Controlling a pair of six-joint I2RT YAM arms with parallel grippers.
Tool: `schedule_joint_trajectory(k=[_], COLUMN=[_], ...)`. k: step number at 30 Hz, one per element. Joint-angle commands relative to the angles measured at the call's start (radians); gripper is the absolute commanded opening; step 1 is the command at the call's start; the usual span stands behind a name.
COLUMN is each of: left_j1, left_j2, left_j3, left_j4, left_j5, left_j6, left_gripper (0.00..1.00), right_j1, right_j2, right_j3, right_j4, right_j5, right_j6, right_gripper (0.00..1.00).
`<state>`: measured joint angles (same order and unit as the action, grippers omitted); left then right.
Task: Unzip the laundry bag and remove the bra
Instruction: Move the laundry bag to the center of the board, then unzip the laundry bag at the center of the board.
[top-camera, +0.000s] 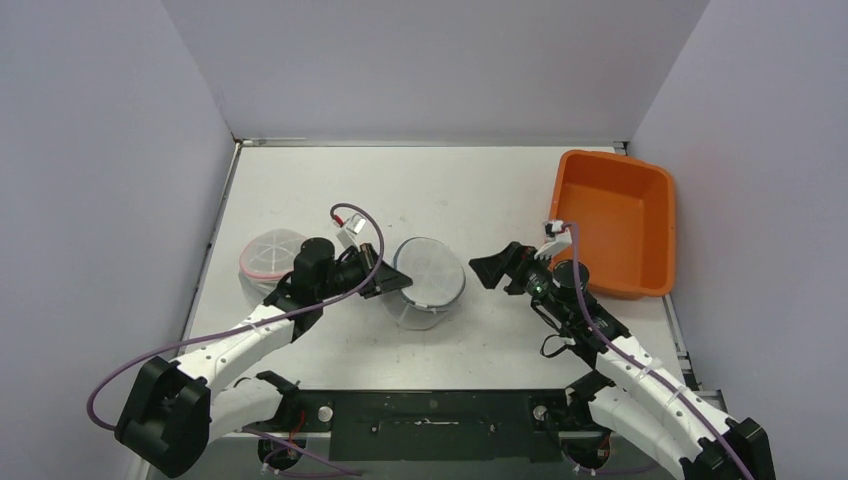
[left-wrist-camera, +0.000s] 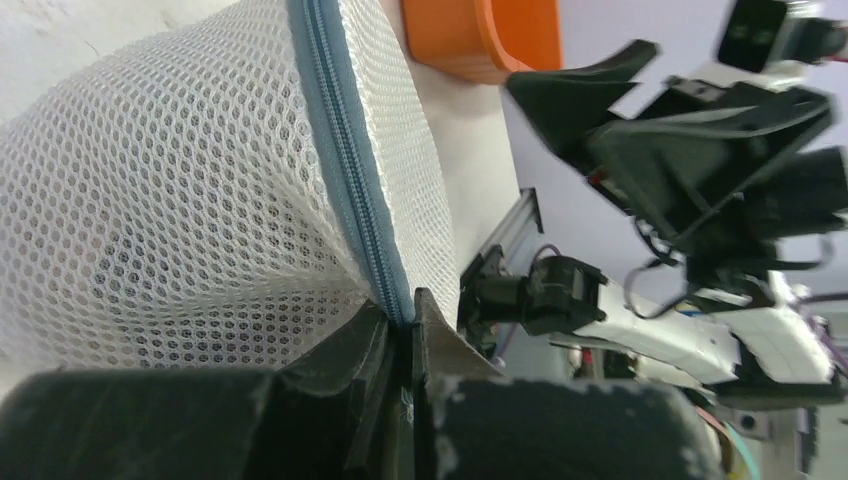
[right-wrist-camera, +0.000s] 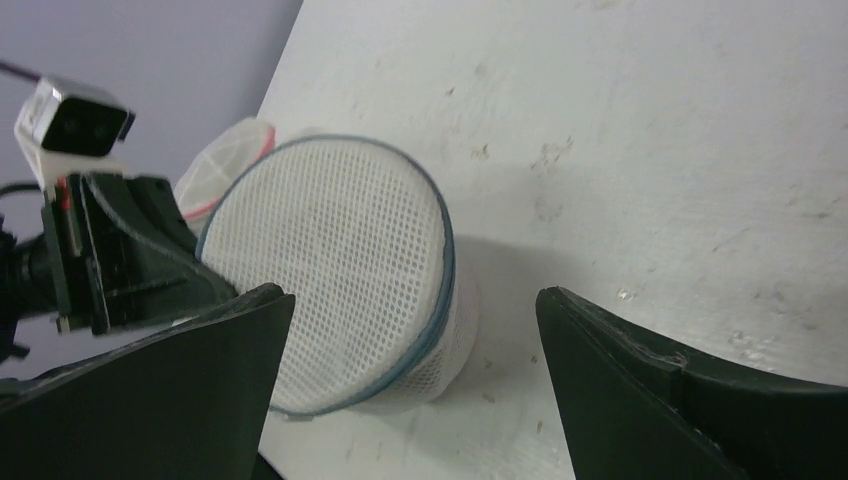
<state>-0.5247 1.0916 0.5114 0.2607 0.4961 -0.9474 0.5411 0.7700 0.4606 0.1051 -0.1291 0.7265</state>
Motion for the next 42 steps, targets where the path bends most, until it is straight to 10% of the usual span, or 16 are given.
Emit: schedule_joint_trajectory(k=[1, 12, 28, 42], left_j1=[0.050, 0.096, 0.098, 0.100], left_j2=[-0.019, -0.017, -0.034, -0.060], left_j3=[0.085, 0.142, 0.228, 0.199], left_j4=[0.001, -0.204, -0.415, -0.369], left_j5=[0.165, 0.043, -0.041, -0.024], left_j6=[-0.042, -0.258, -0.363, -0.391], left_gripper=[0.00, 0.00, 0.00, 0.00], right_j1=[-0.017, 0.266, 0.304, 0.326], right_j2=[0.004, -0.048, 0.199, 0.314], right_j3=[-0.082, -0.210, -0.139, -0.090], right_j4=[0.240, 0.464, 0.670, 0.707], right_j5=[-0.352, -0.082, -0.161, -0.147], right_j6=[0.044, 0.026, 0.014, 0.010], right_gripper=[0.98, 0.98, 0.60, 0.53])
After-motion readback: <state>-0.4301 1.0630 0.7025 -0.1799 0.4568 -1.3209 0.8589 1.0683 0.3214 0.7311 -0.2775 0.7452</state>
